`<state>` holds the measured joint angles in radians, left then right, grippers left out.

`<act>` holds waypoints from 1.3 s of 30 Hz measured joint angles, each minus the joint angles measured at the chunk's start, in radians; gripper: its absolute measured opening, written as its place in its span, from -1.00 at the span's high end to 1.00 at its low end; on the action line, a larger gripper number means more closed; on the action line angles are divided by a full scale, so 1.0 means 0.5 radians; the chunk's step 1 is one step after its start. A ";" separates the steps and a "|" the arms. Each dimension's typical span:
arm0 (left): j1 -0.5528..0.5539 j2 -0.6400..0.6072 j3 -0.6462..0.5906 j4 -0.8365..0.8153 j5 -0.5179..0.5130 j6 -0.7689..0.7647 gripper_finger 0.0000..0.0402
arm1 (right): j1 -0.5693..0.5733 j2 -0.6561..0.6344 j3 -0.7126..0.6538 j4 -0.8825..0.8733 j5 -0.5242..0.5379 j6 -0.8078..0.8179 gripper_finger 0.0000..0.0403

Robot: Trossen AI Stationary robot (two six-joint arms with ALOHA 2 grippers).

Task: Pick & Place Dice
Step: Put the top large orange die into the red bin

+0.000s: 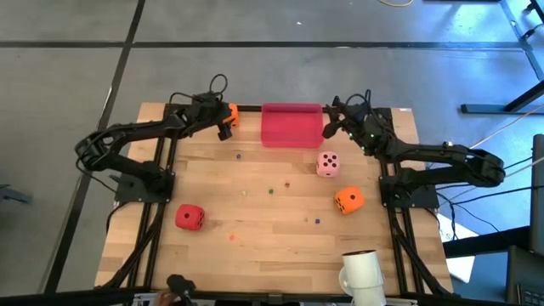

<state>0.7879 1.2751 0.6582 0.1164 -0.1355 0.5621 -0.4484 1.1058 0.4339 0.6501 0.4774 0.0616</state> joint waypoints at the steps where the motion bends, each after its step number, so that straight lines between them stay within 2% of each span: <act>1: 0.001 0.018 0.000 0.000 -0.014 0.046 -0.40 | 0.000 0.007 0.003 0.000 0.000 -0.005 0.15; 4: 0.001 0.056 0.000 0.030 -0.122 0.032 -0.41 | 0.000 0.012 0.009 0.000 0.001 -0.035 0.15; 8: 0.001 0.084 0.000 0.043 -0.137 -0.068 -0.40 | 0.000 0.012 0.009 0.000 0.000 -0.036 0.15; 16: 0.001 0.083 0.000 0.028 -0.251 0.125 -0.45 | 0.000 0.012 0.009 0.000 0.001 -0.037 0.15; 21: 0.001 0.083 0.000 -0.003 -0.327 0.127 -0.58 | 0.000 0.012 0.009 0.000 0.002 -0.042 0.15; 29: -0.001 0.083 0.000 -0.047 -0.642 0.139 -0.86 | 0.000 0.012 0.009 0.001 0.003 -0.042 0.15; 33: -0.001 0.083 0.000 -0.132 -0.624 0.128 -0.97 | 0.000 0.011 0.009 0.002 0.004 -0.050 0.15; 39: -0.002 0.081 0.001 -0.194 -0.641 0.100 -0.99 | -0.001 0.011 0.009 0.002 0.009 -0.051 0.15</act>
<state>0.7872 1.3155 0.6586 0.0194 -0.4557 0.6122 -0.4488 1.1114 0.4381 0.6510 0.4820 0.0360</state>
